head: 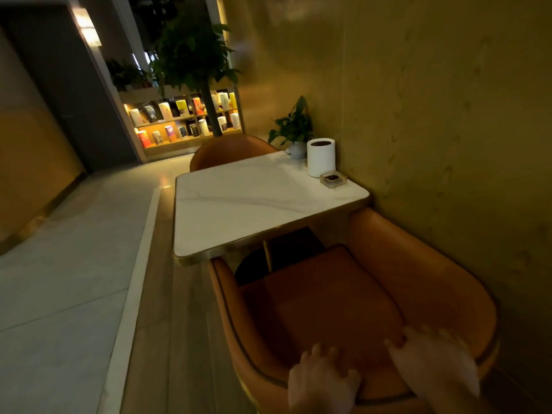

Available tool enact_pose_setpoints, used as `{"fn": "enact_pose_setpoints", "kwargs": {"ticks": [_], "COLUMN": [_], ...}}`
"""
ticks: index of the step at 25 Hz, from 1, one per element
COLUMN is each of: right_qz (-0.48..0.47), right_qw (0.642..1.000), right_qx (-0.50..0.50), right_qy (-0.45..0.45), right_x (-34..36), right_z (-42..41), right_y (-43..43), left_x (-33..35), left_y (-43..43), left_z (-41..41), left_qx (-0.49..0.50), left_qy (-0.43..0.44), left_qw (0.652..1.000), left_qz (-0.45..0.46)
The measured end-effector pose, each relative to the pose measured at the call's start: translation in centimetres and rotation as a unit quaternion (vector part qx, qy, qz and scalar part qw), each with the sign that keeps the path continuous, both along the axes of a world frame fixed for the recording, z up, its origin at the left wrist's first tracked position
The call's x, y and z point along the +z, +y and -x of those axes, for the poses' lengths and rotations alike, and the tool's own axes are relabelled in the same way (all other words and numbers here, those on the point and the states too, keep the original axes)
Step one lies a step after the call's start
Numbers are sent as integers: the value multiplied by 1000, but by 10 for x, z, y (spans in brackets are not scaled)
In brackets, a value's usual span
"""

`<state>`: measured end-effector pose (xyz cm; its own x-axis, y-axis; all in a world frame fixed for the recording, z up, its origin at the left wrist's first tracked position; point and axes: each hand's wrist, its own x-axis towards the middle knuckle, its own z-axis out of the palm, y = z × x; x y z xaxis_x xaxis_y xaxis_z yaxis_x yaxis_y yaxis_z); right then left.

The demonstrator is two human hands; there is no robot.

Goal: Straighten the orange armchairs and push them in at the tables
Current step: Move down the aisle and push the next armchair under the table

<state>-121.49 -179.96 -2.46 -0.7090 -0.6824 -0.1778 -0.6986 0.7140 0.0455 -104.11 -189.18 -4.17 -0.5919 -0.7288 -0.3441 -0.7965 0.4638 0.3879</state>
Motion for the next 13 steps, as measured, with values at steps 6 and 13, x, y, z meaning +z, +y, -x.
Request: {"fn": "enact_pose_setpoints", "kwargs": {"ticks": [6, 13], "right_qz": [-82, -122], "right_qw": [995, 989], "right_qx": [22, 65], "right_qy": [-55, -60], "right_x": [13, 19], "right_z": [3, 36], "right_y": [-2, -18], "left_x": [7, 0], "left_y": [-14, -19], "left_z": [8, 14], "left_qx": [-120, -5], "left_qy": [-125, -111], "left_qw": [982, 989], "left_qz": [-75, -102]}}
